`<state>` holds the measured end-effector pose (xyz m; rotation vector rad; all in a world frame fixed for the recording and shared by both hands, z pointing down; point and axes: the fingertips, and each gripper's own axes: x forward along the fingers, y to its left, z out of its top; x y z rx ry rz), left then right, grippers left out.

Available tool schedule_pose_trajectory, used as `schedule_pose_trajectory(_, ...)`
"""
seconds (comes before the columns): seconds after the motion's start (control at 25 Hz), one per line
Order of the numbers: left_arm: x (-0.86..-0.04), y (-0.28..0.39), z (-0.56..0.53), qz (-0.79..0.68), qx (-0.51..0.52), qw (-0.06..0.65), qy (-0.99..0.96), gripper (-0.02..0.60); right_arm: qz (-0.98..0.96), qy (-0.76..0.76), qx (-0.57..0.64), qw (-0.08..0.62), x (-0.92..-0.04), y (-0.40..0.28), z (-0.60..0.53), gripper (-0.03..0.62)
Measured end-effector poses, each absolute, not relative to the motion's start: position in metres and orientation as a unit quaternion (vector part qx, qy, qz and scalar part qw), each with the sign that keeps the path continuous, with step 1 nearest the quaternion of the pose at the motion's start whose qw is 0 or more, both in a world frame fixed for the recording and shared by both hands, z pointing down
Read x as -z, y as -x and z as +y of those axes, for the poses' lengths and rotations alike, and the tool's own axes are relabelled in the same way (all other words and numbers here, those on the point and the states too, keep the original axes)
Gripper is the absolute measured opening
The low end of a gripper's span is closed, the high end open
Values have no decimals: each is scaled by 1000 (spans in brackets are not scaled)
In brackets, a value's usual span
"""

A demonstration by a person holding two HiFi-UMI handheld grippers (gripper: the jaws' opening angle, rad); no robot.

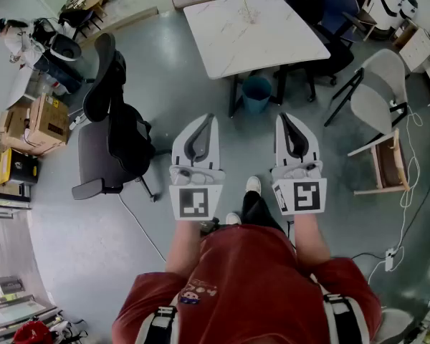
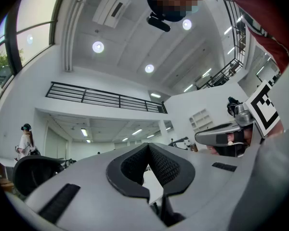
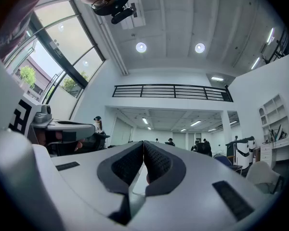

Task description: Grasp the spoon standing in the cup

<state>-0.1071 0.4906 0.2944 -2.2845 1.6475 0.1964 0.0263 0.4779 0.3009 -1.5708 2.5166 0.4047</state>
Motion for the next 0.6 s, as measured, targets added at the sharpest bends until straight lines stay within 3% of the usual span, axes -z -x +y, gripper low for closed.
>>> schedule_pose_trajectory(0.08, -294, 106, 490, 577, -67, 157, 799, 9, 838, 524, -134, 73, -300, -27, 477, 14)
schedule_pose_trajectory(0.2, -302, 104, 489, 558, 18, 204, 804, 9, 837, 525, -132, 73, -300, -28, 475, 14)
schedule_pose_trajectory(0.32, -296, 106, 489, 568, -28, 179, 803, 9, 837, 526, -132, 70, -299, -27, 473, 14)
schedule_pose_trajectory(0.44, -301, 105, 489, 558, 18, 203, 805, 9, 836, 527, -136, 74, -298, -27, 472, 14)
schedule_pose_trajectory(0.6, -295, 107, 486, 577, -69, 146, 801, 9, 833, 532, -134, 79, -298, -30, 470, 14)
